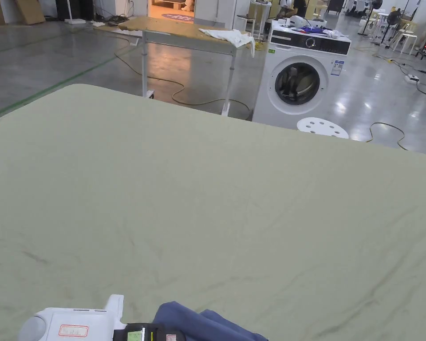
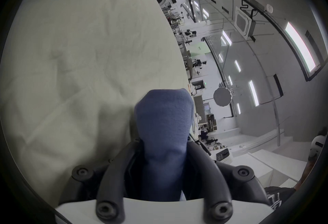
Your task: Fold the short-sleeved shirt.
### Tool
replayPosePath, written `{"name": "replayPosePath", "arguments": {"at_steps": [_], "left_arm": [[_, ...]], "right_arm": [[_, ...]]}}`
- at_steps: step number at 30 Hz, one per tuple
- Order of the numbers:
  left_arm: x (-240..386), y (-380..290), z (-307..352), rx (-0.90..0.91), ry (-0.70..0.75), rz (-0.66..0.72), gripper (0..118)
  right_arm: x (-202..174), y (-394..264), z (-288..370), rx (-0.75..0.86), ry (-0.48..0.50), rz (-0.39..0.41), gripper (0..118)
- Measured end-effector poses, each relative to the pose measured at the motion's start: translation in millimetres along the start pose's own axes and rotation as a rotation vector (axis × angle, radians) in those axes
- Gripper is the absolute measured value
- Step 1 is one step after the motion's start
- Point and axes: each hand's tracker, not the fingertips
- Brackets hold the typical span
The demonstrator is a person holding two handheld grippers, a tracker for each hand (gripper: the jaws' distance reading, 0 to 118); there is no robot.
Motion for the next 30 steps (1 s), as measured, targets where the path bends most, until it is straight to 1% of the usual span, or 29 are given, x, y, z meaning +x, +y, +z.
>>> {"name": "replayPosePath", "arguments": {"at_steps": [3,4,7,10,11,15,18,21,26,30], "left_arm": [[10.9,-3.8,11.3,0.022,-0.012,0.017,22],[15.8,-3.3,17.8,0.036,-0.016,0.020,22],[32.2,3.8,44.7,0.083,-0.031,0.027,22],[46.2,19.6,78.9,0.124,0.000,-0.002,22],[57.4,22.0,91.1,0.140,0.023,-0.025,22],[71.2,46.8,142.6,0.188,0.102,-0.038,22],[75.9,68.2,183.1,0.209,0.159,-0.053,22],[77.7,93.2,226.8,0.232,0.253,-0.062,22],[78.1,121.5,283.5,0.265,0.383,-0.059,22],[82.1,131.1,311.4,0.287,0.508,-0.047,22]], "right_arm": [[0.3,11.8,8.4,0.022,0.011,0.030,2],[2.7,16.7,10.5,0.039,0.018,0.027,2],[12.5,36.5,10.3,0.066,-0.004,0.024,2],[30.8,62.6,5.7,0.101,-0.016,-0.007,2],[38.3,71.5,3.1,0.115,-0.025,-0.017,2],[70.1,105.5,-8.2,0.166,-0.082,-0.054,2],[94.5,129.3,-15.8,0.185,-0.123,-0.060,2],[119.6,147.3,-23.8,0.191,-0.160,-0.070,2],[148.7,161.1,-29.8,0.186,-0.206,-0.089,2],[162.5,161.5,-31.1,0.172,-0.229,-0.102,2]]}}
